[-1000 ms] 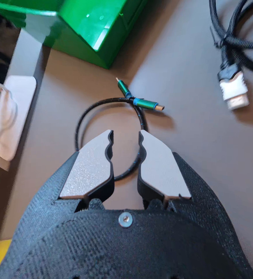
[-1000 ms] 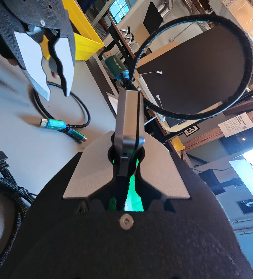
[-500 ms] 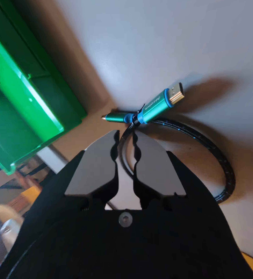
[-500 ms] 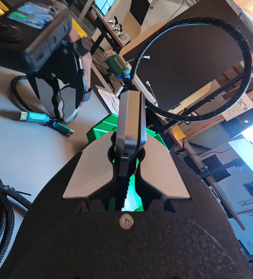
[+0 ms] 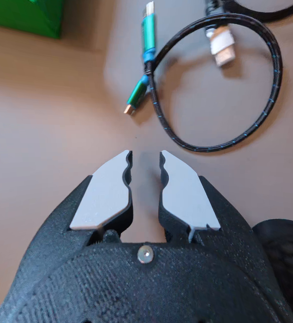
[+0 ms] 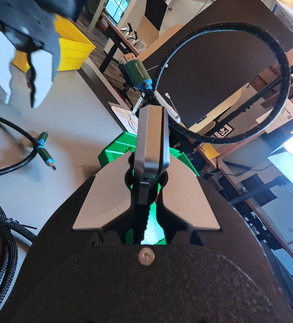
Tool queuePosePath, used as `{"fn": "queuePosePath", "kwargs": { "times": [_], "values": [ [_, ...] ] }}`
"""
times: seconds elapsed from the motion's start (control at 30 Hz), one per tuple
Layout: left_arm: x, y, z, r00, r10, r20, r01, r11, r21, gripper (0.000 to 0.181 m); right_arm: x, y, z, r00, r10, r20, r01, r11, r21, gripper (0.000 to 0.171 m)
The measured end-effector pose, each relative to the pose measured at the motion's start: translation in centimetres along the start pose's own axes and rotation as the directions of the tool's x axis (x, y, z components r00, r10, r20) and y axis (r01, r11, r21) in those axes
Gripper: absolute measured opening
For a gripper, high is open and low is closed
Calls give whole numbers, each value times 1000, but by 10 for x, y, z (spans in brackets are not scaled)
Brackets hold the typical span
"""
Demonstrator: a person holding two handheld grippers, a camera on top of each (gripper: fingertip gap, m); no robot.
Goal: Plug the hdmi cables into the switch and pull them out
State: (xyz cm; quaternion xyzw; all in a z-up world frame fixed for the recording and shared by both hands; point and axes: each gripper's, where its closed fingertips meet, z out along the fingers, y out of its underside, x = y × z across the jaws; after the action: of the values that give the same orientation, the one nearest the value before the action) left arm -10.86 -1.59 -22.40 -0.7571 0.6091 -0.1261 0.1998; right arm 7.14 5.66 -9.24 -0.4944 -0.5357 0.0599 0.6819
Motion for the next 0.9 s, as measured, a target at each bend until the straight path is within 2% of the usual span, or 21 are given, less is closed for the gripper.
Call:
{"fn": "queuePosePath", "kwargs": {
  "times": [0.13, 0.23, 0.3, 0.33, 0.4, 0.43, 0.5, 0.53, 0.57, 0.6, 0.67, 0.77, 0.83, 0.9],
  "values": [
    [47, -23, -15, 979, 140, 146, -153, 985, 78, 27, 1, 6, 2, 1000, 9, 2, -9, 1000, -19, 25],
    [90, -44, -11, 934, 257, 246, -298, 944, 144, 13, 1, 7, 3, 1000, 15, 3, -15, 1000, -25, 25],
    [113, -48, 0, 927, 278, 250, -322, 935, 152, 16, 1, 8, 4, 1000, 17, 4, -17, 999, -27, 25],
    [120, -46, 8, 927, 284, 245, -321, 938, 129, 24, 1, 8, 4, 1000, 16, 5, -16, 999, -30, 25],
    [120, -40, 21, 906, 310, 289, -338, 940, 52, 35, 0, 8, 4, 1000, 12, 5, -12, 999, -32, 25],
    [119, -38, 28, 897, 327, 298, -350, 937, 24, 34, 0, 8, 4, 1000, 12, 5, -12, 999, -32, 25],
    [116, -45, 35, 886, 334, 321, -367, 929, 43, 20, -1, 8, 4, 1000, 9, 4, -9, 999, -33, 25],
    [112, -44, 37, 874, 354, 332, -375, 927, 0, 7, -1, 8, 4, 1000, 6, 3, -6, 999, -35, 25],
    [106, -43, 35, 849, 387, 360, -395, 917, -55, 7, 0, 8, 4, 1000, 5, 1, -5, 999, -36, 25],
    [109, -46, 29, 844, 403, 355, -413, 909, -50, 7, 0, 9, 3, 1000, 5, -1, -5, 999, -37, 25],
    [120, -67, 0, 905, 293, 308, -338, 935, 103, 8, 3, 9, 1, 1000, 8, -6, -9, 999, -33, 25],
    [118, -99, -74, 969, 62, 237, -155, 905, 396, 7, 7, 8, 0, 1000, 25, -14, -25, 999, -24, 25],
    [88, -91, -104, 969, -145, 201, 34, 881, 472, 7, 8, 7, 1, 999, 36, -12, -36, 999, -19, 25],
    [48, -66, -107, 925, -346, 159, 220, 826, 519, 7, 6, 6, 0, 1000, 30, -9, -30, 999, -20, 25]
  ]
}}
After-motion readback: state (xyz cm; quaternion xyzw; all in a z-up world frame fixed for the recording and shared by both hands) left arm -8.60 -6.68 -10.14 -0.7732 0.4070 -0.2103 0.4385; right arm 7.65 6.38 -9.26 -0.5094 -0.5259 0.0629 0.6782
